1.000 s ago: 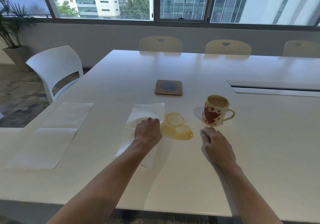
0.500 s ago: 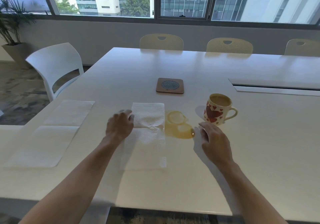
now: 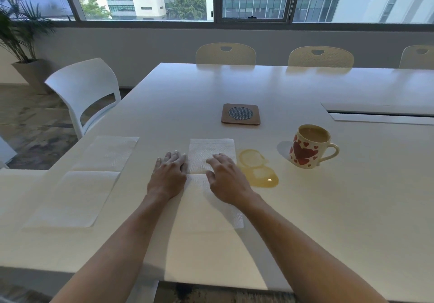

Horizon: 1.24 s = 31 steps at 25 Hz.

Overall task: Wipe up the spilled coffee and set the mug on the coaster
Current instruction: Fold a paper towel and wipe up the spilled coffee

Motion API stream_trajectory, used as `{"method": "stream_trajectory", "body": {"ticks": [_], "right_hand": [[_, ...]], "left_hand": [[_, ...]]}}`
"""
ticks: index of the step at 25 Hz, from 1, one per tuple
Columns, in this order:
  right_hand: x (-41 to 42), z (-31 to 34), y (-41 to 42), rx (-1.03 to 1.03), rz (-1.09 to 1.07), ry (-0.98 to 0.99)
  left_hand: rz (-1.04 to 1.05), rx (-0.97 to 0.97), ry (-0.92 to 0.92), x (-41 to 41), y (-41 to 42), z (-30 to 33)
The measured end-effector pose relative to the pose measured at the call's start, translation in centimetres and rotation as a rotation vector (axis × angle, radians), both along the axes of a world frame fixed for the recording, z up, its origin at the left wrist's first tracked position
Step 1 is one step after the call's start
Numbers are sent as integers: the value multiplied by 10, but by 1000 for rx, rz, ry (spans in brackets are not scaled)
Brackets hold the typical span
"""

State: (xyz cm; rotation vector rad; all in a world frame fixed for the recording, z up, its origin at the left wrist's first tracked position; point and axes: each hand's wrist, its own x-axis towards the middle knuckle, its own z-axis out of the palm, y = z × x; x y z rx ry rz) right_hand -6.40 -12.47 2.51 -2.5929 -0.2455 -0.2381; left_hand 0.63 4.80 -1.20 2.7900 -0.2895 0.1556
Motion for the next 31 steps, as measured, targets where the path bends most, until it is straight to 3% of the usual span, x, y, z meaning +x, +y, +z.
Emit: {"method": "stream_trajectory", "body": {"ticks": [3, 8, 17, 28, 31], "right_hand": [[15, -9, 15, -12, -6, 94], [25, -30, 14, -200, -46, 205], [43, -25, -48, -414, -148, 175], [36, -25, -85, -274, -202, 155], [29, -23, -89, -247, -226, 62]], "left_hand": [[-8, 7, 14, 1, 2, -2], [-32, 5, 13, 4, 3, -5], [-25, 11, -15, 5, 3, -8], [-18, 3, -7, 4, 3, -6], [-12, -7, -10, 2, 3, -6]]}}
